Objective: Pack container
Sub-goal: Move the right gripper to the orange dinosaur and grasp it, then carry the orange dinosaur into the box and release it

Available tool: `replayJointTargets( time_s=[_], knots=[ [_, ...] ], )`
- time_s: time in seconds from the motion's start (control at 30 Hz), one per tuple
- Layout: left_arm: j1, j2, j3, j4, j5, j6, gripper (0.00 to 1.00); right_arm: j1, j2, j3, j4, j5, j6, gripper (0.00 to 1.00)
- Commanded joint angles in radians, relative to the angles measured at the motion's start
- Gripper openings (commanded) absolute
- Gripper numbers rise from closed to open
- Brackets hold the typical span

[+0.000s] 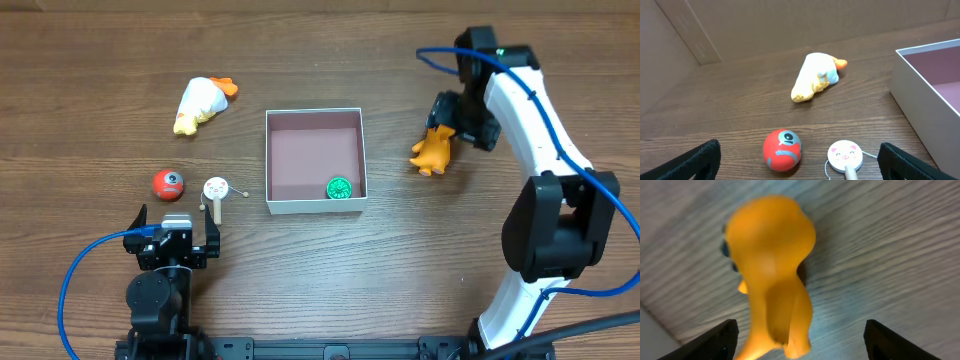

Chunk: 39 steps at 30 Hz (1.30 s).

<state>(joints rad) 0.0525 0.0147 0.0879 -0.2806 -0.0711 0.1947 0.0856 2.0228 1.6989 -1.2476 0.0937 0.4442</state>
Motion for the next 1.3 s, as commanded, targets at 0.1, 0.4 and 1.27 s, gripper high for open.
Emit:
replayJointTargets(
  time_s=[0.1,0.4,1.27],
  knots=[
    [0.0,-0.01,-0.002,0.002,0.012,0.018,1.0,0.0,0.002,-0.158,0.126,-0.044,-0.04,0.85],
    [0.0,-0.01,-0.002,0.002,0.012,0.018,1.0,0.0,0.002,-0.204,0.196,-0.099,-0.125,0.16],
    [0.0,-0.01,-0.002,0.002,0.012,0.018,1.0,0.348,-0.066,0.35,-0.186,-0.072,-0.217,0.04]
  ],
)
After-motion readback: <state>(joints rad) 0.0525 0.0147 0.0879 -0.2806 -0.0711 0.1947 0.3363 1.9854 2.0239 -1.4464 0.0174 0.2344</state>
